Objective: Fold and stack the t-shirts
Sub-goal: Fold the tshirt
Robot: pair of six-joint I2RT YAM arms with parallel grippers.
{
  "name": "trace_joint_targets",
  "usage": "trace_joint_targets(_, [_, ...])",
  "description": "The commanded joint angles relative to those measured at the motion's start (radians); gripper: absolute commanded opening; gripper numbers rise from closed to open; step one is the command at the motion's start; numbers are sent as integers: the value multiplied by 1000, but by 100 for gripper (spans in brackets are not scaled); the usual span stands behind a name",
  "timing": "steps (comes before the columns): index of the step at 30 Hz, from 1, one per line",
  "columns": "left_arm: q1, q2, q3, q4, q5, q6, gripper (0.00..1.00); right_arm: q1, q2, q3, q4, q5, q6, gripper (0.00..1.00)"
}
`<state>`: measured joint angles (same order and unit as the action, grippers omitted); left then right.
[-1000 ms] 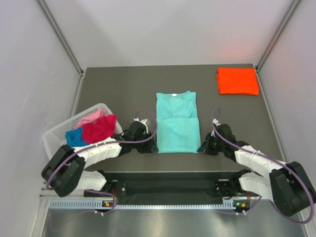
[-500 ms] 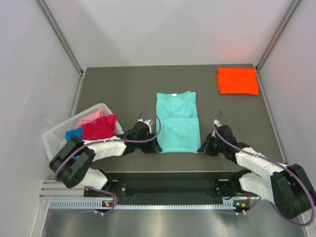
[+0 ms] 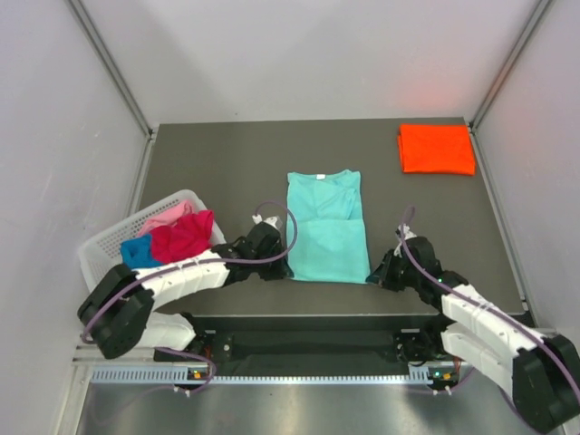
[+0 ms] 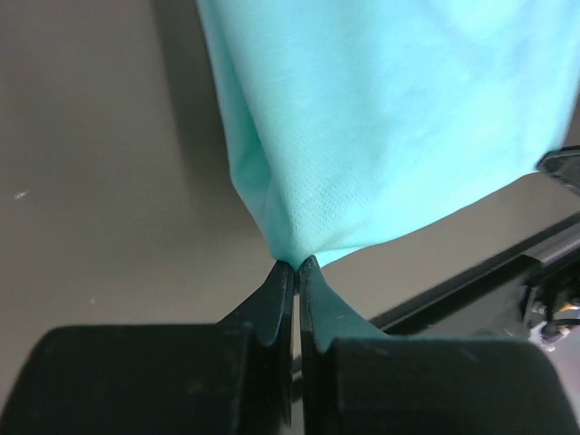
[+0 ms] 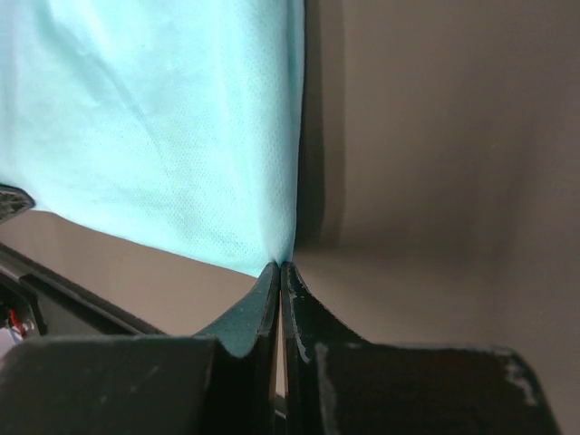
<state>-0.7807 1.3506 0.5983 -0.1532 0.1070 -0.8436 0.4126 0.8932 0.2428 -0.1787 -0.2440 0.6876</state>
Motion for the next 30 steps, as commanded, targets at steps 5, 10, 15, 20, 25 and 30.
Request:
trace_joint_targets(5, [-54,-180,168,-272,-193,-11,0,20,-269,122,-297,61,15,0])
trace_joint_targets(10, [-94,-205,228,-296,-187,-26,0,22,-339,230,-399,64,24,0])
trace_joint_targets(15, [-111,-174,328,-350,-219,-8,0,23,-350,323,-430,94,23,0])
trace_joint_targets(20, [-97,-95,425,-371,-300,43,0,23,-248,403,-418,141,-16,0])
trace_joint_targets(25, [-36,10,541,-370,-280,103,0,20,-90,507,-363,183,-71,0])
trace_joint_targets(30, [46,130,655,-376,-267,146,0,-9,108,624,-280,173,-128,0])
